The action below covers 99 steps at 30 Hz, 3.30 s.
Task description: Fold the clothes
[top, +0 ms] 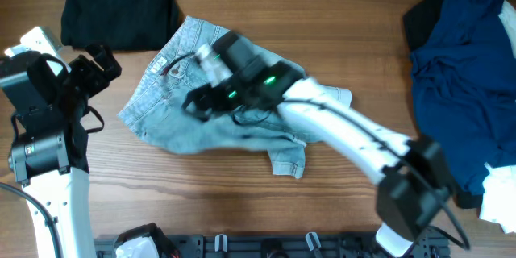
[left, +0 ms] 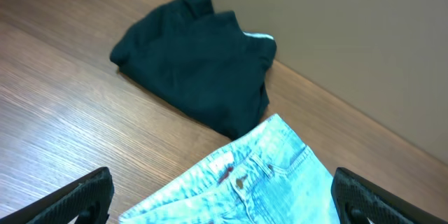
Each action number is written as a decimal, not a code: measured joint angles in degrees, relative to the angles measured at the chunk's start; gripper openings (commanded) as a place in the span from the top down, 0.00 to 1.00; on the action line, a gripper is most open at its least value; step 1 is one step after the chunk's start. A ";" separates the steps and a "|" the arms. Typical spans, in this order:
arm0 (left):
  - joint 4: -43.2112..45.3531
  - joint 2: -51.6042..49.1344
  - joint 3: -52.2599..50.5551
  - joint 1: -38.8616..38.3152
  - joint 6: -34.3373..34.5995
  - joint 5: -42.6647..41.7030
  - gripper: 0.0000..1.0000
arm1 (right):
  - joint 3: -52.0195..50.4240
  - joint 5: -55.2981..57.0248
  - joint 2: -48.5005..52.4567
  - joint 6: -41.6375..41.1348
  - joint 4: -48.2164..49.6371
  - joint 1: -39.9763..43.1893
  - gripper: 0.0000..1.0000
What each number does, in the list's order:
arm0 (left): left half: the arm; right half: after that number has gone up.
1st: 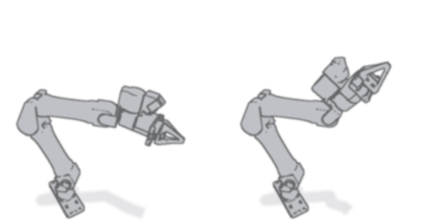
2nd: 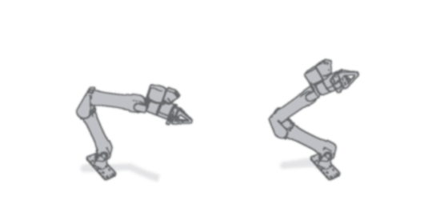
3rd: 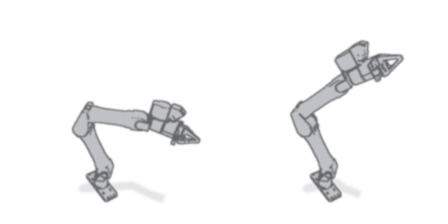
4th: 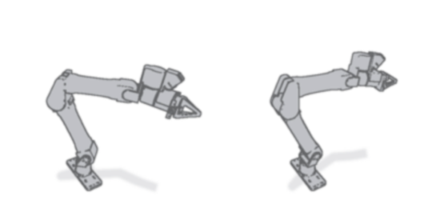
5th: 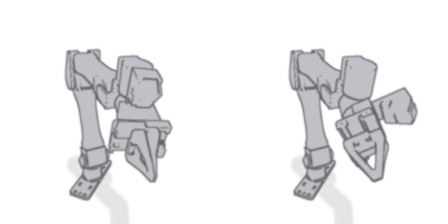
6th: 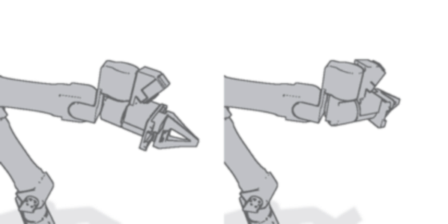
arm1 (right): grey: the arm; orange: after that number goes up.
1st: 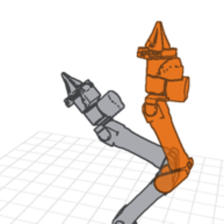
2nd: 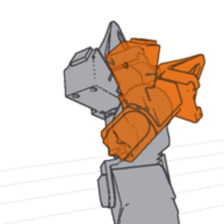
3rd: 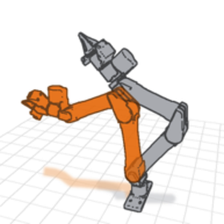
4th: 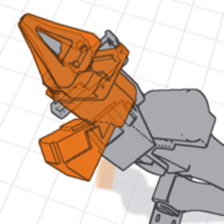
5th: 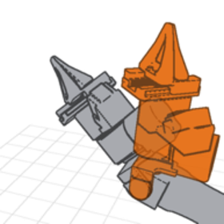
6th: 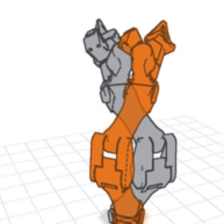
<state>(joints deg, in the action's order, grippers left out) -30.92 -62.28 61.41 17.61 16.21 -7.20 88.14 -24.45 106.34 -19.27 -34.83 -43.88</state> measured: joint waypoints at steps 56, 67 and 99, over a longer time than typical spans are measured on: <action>-5.03 -15.23 0.37 -18.49 -11.65 -10.01 0.00 | 3.96 9.75 12.70 27.85 26.75 38.97 0.00; -12.70 -21.09 0.48 -20.52 -11.65 -9.38 0.01 | 6.75 -1.42 -1.18 20.20 -15.34 38.97 0.00; -4.20 -35.26 -0.94 -21.68 -5.92 -7.87 0.25 | -39.19 13.00 -15.72 4.52 -2.84 38.77 0.29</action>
<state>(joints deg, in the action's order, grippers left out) -35.11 -97.54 60.47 -4.08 10.28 -15.07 48.95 -11.44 90.63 -14.74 -37.67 -5.10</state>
